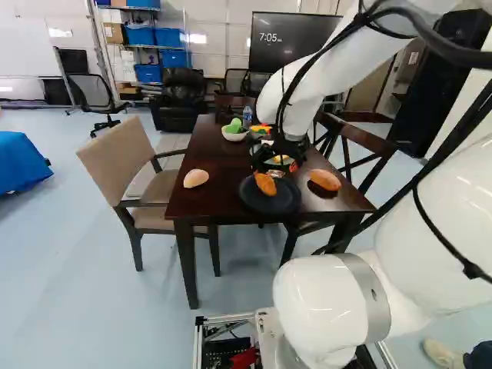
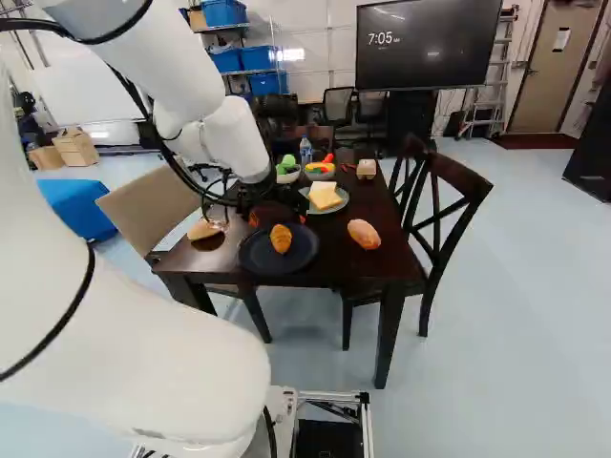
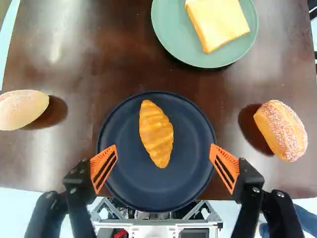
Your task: Move the croissant to the empty plate
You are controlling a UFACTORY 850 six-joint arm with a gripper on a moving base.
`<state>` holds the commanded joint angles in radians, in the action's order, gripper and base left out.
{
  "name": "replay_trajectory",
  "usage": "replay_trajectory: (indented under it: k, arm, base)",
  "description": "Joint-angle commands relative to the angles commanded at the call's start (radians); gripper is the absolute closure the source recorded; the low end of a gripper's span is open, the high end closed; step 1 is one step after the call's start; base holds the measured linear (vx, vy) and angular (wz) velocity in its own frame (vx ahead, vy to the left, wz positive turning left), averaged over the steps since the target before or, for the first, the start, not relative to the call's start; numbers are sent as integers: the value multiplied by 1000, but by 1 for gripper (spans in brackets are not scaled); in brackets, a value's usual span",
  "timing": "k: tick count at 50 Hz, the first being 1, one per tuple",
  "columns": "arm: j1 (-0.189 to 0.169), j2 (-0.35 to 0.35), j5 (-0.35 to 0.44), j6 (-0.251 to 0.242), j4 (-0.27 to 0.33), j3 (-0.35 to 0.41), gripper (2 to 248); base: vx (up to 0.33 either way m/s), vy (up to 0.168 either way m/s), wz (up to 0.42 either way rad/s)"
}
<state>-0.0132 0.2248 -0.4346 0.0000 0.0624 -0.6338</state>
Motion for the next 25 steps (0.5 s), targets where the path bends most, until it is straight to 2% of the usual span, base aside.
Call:
replay_trajectory:
  k: [25]
  arm:
    - [-14,49,-126,0,0,-31,3]
  base:
    - [0,0,0]
